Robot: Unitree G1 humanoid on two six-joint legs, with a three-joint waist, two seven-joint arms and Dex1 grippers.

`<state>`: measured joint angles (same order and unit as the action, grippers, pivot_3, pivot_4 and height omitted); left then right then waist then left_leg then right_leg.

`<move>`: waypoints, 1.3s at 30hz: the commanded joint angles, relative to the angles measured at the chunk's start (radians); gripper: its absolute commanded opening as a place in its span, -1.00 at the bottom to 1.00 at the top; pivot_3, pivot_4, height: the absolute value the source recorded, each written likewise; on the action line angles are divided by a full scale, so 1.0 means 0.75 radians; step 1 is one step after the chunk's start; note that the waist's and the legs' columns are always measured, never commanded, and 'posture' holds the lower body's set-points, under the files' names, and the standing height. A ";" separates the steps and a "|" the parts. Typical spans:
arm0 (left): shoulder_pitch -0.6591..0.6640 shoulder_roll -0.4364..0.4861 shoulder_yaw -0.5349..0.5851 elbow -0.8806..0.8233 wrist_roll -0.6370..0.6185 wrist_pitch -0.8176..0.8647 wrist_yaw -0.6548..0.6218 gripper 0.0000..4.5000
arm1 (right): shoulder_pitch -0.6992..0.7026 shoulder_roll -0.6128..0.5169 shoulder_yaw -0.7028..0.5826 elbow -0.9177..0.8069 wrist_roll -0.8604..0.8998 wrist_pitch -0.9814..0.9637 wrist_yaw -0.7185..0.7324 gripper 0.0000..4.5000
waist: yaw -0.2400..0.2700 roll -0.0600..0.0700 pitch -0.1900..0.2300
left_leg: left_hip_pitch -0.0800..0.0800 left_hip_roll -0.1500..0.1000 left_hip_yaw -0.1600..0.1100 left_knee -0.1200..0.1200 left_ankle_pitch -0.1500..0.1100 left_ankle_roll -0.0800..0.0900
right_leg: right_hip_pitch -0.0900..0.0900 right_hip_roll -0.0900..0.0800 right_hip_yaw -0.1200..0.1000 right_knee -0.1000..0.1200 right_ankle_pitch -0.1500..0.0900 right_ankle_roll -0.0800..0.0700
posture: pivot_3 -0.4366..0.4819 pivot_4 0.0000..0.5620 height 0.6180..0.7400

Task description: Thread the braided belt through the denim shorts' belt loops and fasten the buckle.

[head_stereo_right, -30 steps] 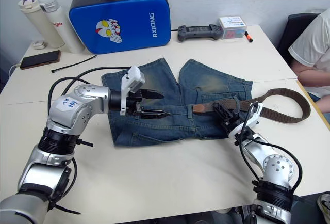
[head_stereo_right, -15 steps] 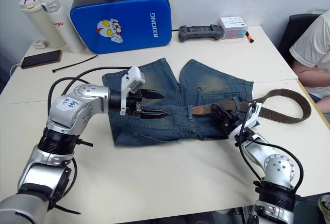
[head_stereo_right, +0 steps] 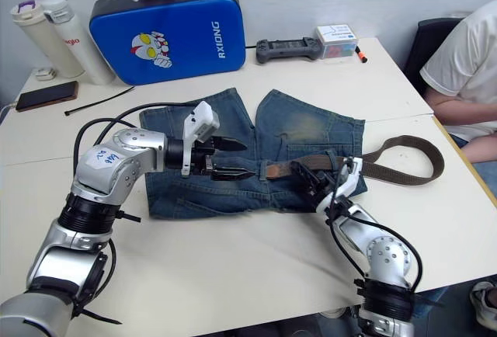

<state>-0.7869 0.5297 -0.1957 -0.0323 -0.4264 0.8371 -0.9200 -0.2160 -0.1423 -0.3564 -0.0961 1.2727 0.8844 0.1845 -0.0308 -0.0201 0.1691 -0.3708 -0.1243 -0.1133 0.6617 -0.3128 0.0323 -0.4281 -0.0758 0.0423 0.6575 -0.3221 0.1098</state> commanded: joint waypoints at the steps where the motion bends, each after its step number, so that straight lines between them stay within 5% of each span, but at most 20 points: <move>1: 0.003 0.004 0.013 -0.046 0.000 -0.018 -0.006 1.00 | -0.091 0.085 0.160 0.056 -0.245 -0.088 -0.153 -0.97 | -0.004 -0.001 -0.001 | 0.002 0.000 -0.001 0.000 -0.001 -0.001 | 0.000 0.001 0.000 0.001 0.000 0.000 | -0.05 -0.47 1.00; 17: 0.025 0.012 0.025 -0.068 0.001 -0.010 0.010 1.00 | -0.222 0.137 0.314 0.015 -0.353 0.006 -0.217 -0.97 | -0.018 -0.003 -0.002 | 0.005 0.002 -0.002 0.000 -0.003 -0.004 | -0.004 0.007 0.003 0.001 0.004 -0.006 | -0.05 -0.47 1.00; 26: 0.024 -0.002 0.010 -0.054 0.008 -0.032 0.008 1.00 | -0.188 0.153 0.214 -0.057 -0.245 0.071 -0.261 -0.97 | -0.022 -0.002 -0.002 | 0.000 0.003 -0.002 -0.002 -0.003 -0.004 | -0.010 0.007 0.003 0.002 0.004 -0.006 | -0.05 -0.47 1.00; 27: 0.023 -0.004 0.007 -0.050 0.009 -0.036 0.005 1.00 | -0.183 0.151 0.192 -0.059 -0.240 0.064 -0.277 -0.62 | -0.019 -0.002 -0.002 | 0.000 0.003 -0.001 -0.002 -0.003 -0.004 | -0.010 0.007 0.003 0.002 0.004 -0.006 | -0.05 -0.47 1.00; 32: 0.019 -0.006 0.000 -0.043 0.012 -0.044 -0.006 1.00 | -0.165 0.163 0.103 -0.089 -0.158 0.056 -0.362 0.16 | 0.001 -0.002 -0.001 | 0.000 0.002 -0.001 -0.002 -0.003 -0.004 | -0.010 0.007 0.004 0.001 0.004 -0.006 | -0.05 -0.47 1.00; 39: 0.005 -0.008 -0.011 -0.018 0.022 -0.065 -0.024 1.00 | -0.069 0.198 -0.027 -0.252 0.152 -0.006 -0.604 0.16 | 0.013 -0.002 -0.001 | -0.001 0.000 -0.002 -0.001 -0.003 -0.004 | -0.009 0.005 0.003 0.001 0.004 -0.006 | -0.05 -0.47 1.00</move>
<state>-0.7681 0.5241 -0.2061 -0.0264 -0.4154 0.8111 -0.9248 -0.2695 -0.0037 -0.3580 -0.2246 1.3181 0.9027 -0.2380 -0.0213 -0.0212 0.1684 -0.3716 -0.1241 -0.1149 0.6609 -0.3148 0.0294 -0.4353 -0.0720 0.0450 0.6580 -0.3194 0.1050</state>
